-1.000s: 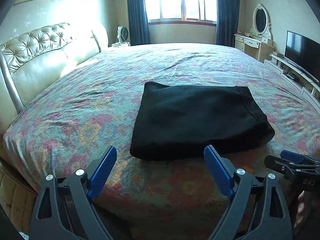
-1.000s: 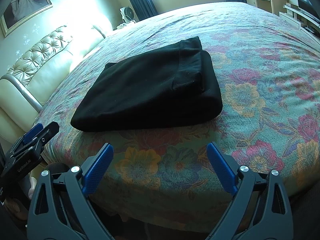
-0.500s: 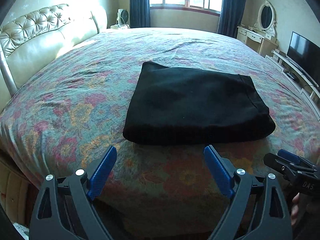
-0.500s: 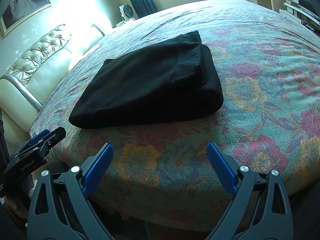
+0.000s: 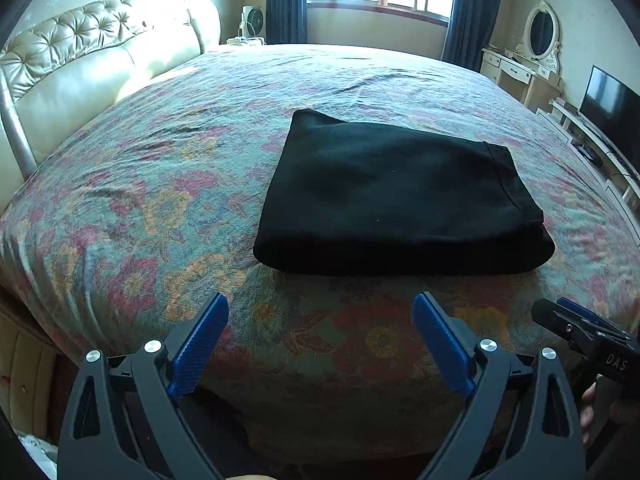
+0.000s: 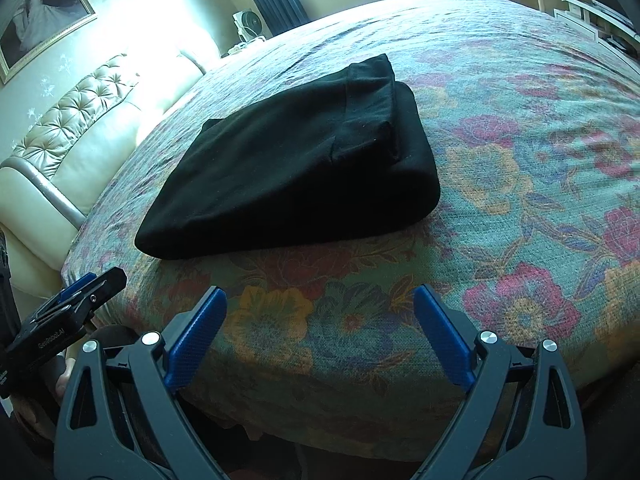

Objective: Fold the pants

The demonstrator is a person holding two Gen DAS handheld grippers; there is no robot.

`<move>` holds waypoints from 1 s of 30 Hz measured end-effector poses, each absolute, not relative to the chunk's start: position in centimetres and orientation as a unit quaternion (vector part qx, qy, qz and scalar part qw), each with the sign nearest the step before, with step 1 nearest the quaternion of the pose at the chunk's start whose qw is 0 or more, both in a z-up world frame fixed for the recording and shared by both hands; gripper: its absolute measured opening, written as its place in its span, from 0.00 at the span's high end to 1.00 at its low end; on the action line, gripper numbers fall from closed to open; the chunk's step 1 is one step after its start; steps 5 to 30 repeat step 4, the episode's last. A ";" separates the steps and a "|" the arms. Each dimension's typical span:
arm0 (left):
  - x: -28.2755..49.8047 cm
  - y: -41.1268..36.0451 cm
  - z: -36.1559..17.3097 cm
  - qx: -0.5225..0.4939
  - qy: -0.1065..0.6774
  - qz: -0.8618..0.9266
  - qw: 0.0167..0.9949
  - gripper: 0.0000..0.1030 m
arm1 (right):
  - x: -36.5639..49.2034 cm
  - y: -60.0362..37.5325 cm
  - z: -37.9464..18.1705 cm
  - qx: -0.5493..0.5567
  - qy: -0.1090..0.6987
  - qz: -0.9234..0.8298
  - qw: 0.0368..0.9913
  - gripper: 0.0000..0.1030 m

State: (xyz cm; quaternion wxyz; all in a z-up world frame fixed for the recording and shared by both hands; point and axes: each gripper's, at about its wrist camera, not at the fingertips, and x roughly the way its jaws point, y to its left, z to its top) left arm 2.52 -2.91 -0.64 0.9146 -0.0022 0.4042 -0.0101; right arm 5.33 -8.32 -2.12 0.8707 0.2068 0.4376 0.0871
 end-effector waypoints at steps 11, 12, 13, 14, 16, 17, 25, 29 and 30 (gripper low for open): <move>2.7 -2.7 -1.0 -0.009 0.415 -0.005 0.910 0.10 | 5.3 -8.6 -2.2 0.210 0.438 0.084 0.870 0.08; 2.7 -2.7 -1.0 -0.009 0.415 -0.005 0.910 0.10 | 5.3 -8.6 -2.2 0.210 0.438 0.084 0.870 0.08; 2.7 -2.7 -1.0 -0.009 0.415 -0.005 0.910 0.10 | 5.3 -8.6 -2.2 0.210 0.438 0.084 0.870 0.08; 2.7 -2.7 -1.0 -0.009 0.415 -0.005 0.910 0.10 | 5.3 -8.6 -2.2 0.210 0.438 0.084 0.870 0.08; 2.7 -2.7 -1.0 -0.009 0.415 -0.005 0.910 0.10 | 5.3 -8.6 -2.2 0.210 0.438 0.084 0.870 0.08; 2.7 -2.7 -1.0 -0.009 0.415 -0.005 0.910 0.10 | 5.3 -8.6 -2.2 0.210 0.438 0.084 0.870 0.08; 2.7 -2.7 -1.0 -0.009 0.415 -0.005 0.910 0.10 | 5.3 -8.6 -2.2 0.210 0.438 0.084 0.870 0.08; 2.7 -2.7 -1.0 -0.009 0.415 -0.005 0.910 0.10 | 5.3 -8.6 -2.2 0.210 0.438 0.084 0.870 0.08; 2.7 -2.7 -1.0 -0.009 0.415 -0.005 0.910 0.10 | 5.3 -8.6 -2.2 0.210 0.438 0.084 0.870 0.08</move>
